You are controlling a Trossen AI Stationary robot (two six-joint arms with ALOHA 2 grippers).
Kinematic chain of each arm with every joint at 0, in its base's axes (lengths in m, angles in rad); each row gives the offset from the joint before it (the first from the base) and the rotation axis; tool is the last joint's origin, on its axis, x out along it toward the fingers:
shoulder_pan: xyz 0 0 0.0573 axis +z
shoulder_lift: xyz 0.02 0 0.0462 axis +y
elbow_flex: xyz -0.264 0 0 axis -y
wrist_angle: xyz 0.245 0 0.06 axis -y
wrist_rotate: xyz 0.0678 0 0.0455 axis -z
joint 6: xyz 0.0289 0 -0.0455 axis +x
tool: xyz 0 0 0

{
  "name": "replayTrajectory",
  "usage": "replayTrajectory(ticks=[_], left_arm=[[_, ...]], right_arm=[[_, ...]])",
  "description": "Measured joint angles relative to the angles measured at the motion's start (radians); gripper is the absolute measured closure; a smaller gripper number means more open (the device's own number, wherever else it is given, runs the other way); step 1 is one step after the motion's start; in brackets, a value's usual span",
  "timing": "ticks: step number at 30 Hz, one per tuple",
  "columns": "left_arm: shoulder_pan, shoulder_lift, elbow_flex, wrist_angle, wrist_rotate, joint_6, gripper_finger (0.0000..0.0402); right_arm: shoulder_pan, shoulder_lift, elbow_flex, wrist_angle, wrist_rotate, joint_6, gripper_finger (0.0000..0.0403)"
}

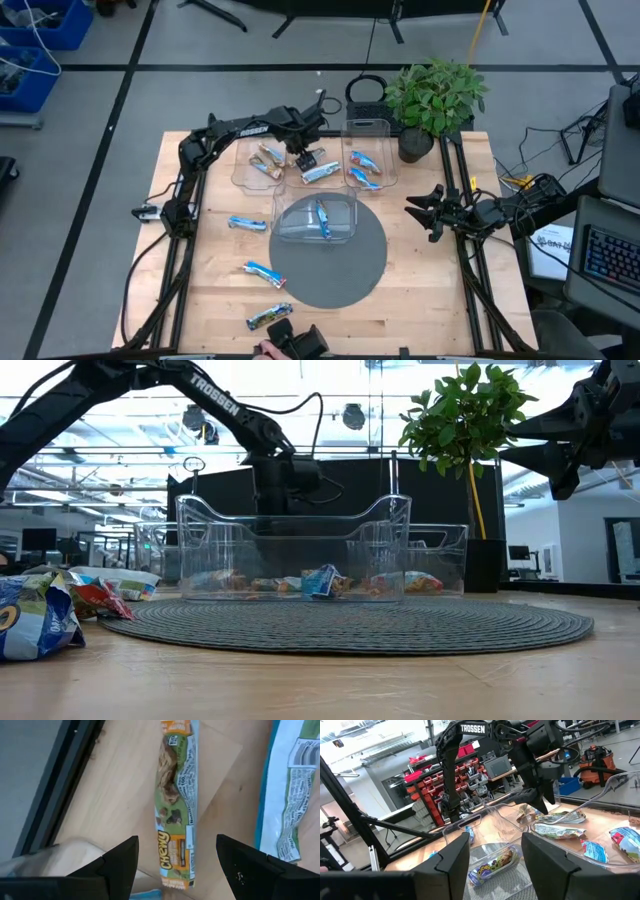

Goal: Pick and place Granola Bars by type
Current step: Put the yellow granola bar into the top left transparent bin

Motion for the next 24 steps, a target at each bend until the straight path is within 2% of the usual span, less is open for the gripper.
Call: replayTrajectory(ticks=[4, 24], left_arm=[[0.003, 0.000, -0.018, 0.023, 0.032, 0.000, 0.0133], [-0.003, -0.005, -0.095, 0.099, 0.028, 0.051, 0.0133]], right_arm=[[0.000, 0.000, 0.000, 0.000, 0.000, 0.000, 0.0232], [0.000, 0.000, 0.000, 0.000, 0.000, 0.000, 0.0232]])
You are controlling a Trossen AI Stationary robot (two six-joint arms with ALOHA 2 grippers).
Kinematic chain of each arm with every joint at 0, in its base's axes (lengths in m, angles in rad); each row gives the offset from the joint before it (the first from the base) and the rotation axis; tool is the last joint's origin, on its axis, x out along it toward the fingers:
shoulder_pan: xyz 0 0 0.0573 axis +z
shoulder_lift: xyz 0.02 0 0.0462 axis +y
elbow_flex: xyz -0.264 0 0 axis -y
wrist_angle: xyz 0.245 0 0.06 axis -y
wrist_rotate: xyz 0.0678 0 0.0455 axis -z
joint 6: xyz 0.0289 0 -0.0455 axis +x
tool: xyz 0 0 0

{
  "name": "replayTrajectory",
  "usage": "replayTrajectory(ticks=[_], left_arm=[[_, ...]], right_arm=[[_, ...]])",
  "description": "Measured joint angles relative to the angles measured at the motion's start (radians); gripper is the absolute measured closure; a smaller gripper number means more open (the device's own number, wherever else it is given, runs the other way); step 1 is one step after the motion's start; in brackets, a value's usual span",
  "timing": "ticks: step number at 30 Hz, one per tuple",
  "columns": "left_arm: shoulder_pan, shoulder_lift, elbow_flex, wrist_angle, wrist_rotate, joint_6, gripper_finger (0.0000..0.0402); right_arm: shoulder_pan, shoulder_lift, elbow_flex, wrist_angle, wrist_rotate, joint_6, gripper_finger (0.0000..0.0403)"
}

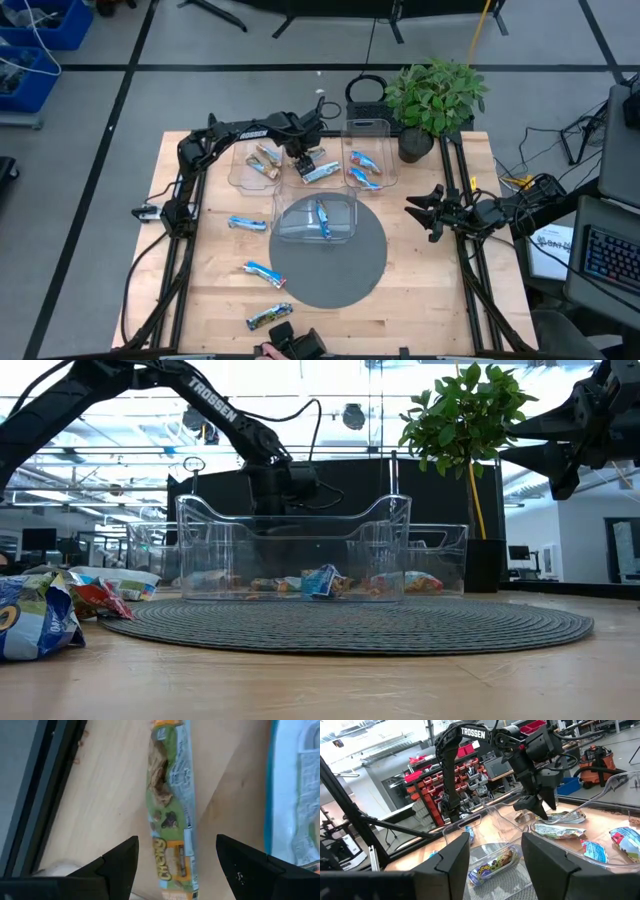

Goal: Pick and place Granola Bars by type
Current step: Put the yellow granola bar into the top left transparent bin

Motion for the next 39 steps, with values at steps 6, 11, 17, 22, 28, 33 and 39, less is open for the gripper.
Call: replayTrajectory(ticks=[6, 11, 17, 22, 28, 33, 39], left_arm=[[-0.001, 0.006, -0.006, 0.006, 0.044, -0.010, 0.0133], [-0.001, 0.006, -0.006, 0.007, 0.041, -0.012, 0.0133], [-0.003, 0.006, -0.005, 0.007, 0.040, -0.021, 0.0133], [-0.007, 0.006, -0.004, 0.008, 0.011, -0.023, 0.0157], [-0.008, 0.006, -0.004, 0.011, 0.005, -0.024, 0.0258], [-0.008, 0.006, -0.003, 0.011, 0.027, -0.007, 0.0355], [-0.011, 0.005, -0.003, 0.010, 0.038, 0.017, 0.0393]], right_arm=[[0.000, 0.000, 0.000, 0.000, 0.000, 0.000, 0.0232], [0.000, 0.000, 0.000, 0.000, 0.000, 0.000, 0.0232], [0.000, 0.000, 0.000, 0.000, 0.000, 0.000, 0.0232], [0.000, 0.000, 0.000, 0.000, 0.000, 0.000, 0.0232], [0.000, 0.000, 0.000, 0.000, 0.000, 0.000, 0.0232], [0.000, 0.000, 0.000, 0.000, 0.000, 0.000, 0.0232], [0.000, 0.000, 0.000, 0.000, 0.000, 0.000, 0.0232]])
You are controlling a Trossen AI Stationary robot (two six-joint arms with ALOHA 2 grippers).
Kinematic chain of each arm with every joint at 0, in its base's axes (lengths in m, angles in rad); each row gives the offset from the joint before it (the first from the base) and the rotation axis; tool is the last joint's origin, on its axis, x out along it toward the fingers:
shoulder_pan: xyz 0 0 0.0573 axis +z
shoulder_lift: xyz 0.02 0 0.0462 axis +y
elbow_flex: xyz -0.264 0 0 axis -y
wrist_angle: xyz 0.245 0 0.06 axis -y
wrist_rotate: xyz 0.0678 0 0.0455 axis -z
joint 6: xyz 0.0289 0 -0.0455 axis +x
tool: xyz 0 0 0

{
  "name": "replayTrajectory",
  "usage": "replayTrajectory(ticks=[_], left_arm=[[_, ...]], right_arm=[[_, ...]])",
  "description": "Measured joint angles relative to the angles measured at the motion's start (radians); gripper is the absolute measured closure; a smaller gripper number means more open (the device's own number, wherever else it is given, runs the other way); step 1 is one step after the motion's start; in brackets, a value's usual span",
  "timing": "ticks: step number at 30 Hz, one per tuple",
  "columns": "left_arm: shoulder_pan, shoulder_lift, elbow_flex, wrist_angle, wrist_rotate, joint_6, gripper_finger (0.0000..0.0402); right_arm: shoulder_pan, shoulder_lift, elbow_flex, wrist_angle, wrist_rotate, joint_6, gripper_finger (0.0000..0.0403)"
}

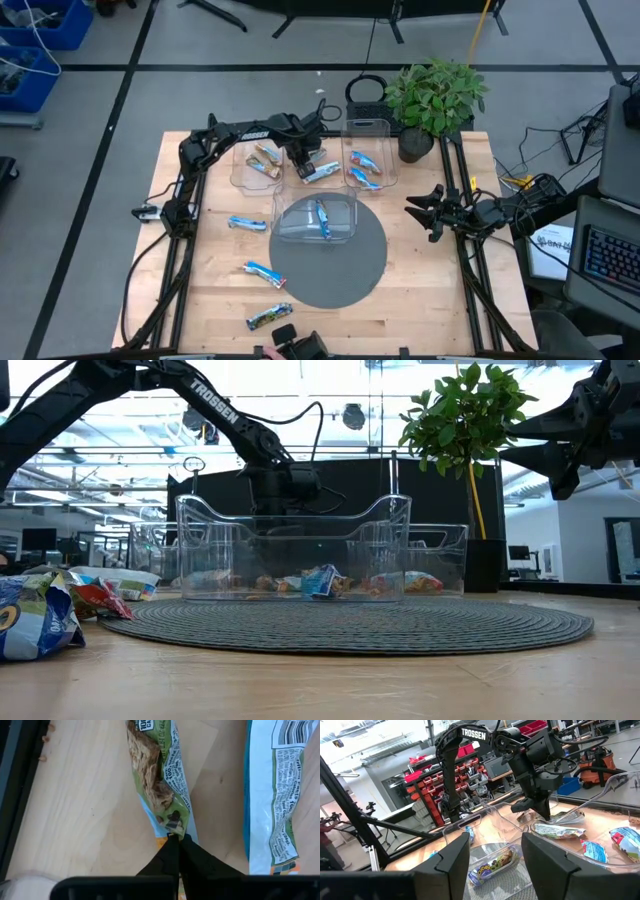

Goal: Pick and place Granola Bars by type
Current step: Put the yellow granola bar into the top left transparent bin

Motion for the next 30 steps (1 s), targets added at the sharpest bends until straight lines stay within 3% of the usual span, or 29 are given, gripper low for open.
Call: replayTrajectory(ticks=[13, 24, 30], left_arm=[[-0.015, 0.000, 0.031, -0.067, -0.047, 0.025, 0.0400], [-0.029, 0.000, 0.237, -0.254, -0.080, 0.080, 0.0401], [-0.035, 0.000, 0.422, -0.397, -0.080, 0.108, 0.0401]], right_arm=[[0.000, 0.000, 0.000, 0.000, 0.000, 0.000, 0.0232], [0.000, 0.000, 0.000, 0.000, 0.000, 0.000, 0.0232], [0.000, 0.000, 0.000, 0.000, 0.000, 0.000, 0.0232]])
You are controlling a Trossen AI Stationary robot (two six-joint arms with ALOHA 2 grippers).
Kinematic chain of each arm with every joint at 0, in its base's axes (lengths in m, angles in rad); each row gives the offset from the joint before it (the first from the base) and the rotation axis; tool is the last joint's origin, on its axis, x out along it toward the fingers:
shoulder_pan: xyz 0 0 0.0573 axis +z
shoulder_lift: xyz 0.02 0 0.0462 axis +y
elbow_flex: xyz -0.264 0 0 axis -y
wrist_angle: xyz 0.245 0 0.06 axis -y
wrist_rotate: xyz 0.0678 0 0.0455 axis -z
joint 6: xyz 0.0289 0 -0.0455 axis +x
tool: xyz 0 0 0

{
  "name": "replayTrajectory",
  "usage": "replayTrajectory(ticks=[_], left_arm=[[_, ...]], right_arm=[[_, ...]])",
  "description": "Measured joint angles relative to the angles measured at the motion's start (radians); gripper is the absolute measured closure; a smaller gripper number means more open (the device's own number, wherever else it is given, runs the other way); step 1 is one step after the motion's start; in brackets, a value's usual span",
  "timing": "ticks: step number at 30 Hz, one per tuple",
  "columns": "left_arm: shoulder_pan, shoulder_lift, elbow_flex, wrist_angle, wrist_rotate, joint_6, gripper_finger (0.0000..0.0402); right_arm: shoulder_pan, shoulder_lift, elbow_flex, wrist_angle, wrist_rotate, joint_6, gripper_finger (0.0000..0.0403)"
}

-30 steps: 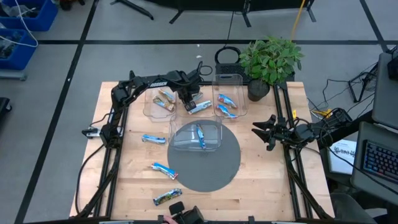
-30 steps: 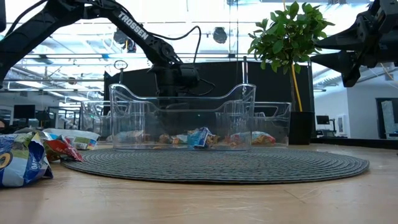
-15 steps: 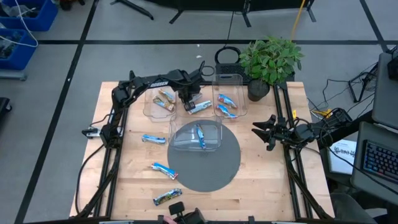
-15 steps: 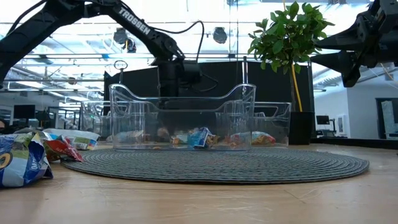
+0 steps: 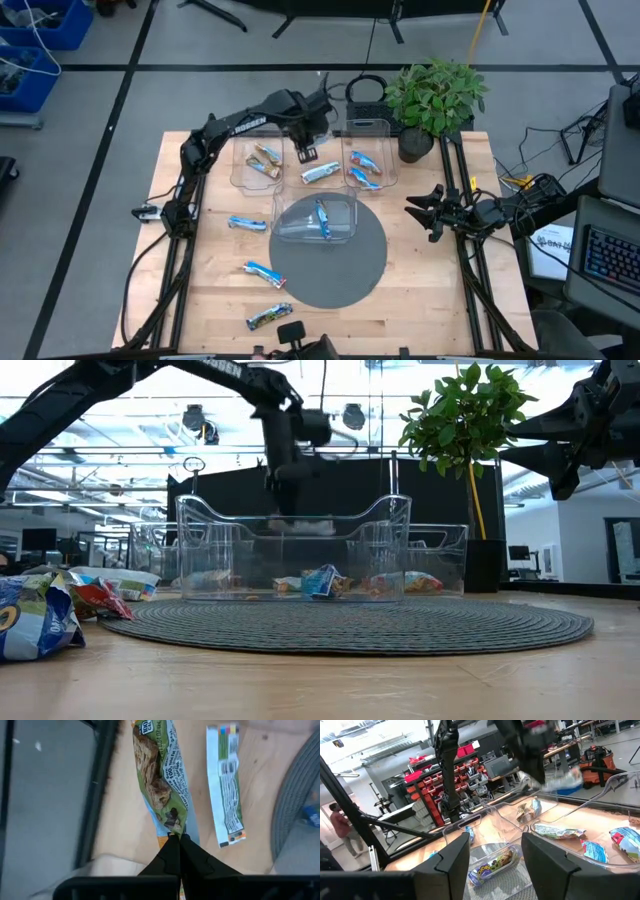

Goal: Pick and place Granola Bars by type
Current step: Put the yellow granola bar into the top left transparent bin

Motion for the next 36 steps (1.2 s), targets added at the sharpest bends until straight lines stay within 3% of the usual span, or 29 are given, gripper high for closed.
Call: replayTrajectory(ticks=[11, 24, 28, 36], left_arm=[[0.001, -0.004, 0.319, -0.343, 0.019, 0.023, 0.0401], [-0.048, -0.255, 0.262, -0.346, 0.076, 0.048, 0.0401], [-0.094, -0.323, 0.187, -0.345, 0.097, 0.100, 0.0401], [-0.139, -0.507, -0.168, -0.347, 0.098, 0.274, 0.0401]], right_arm=[[0.000, 0.000, 0.000, 0.000, 0.000, 0.000, 0.0232], [0.000, 0.000, 0.000, 0.000, 0.000, 0.000, 0.0232], [0.000, 0.000, 0.000, 0.000, 0.000, 0.000, 0.0232], [0.000, 0.000, 0.000, 0.000, 0.000, 0.000, 0.0232]])
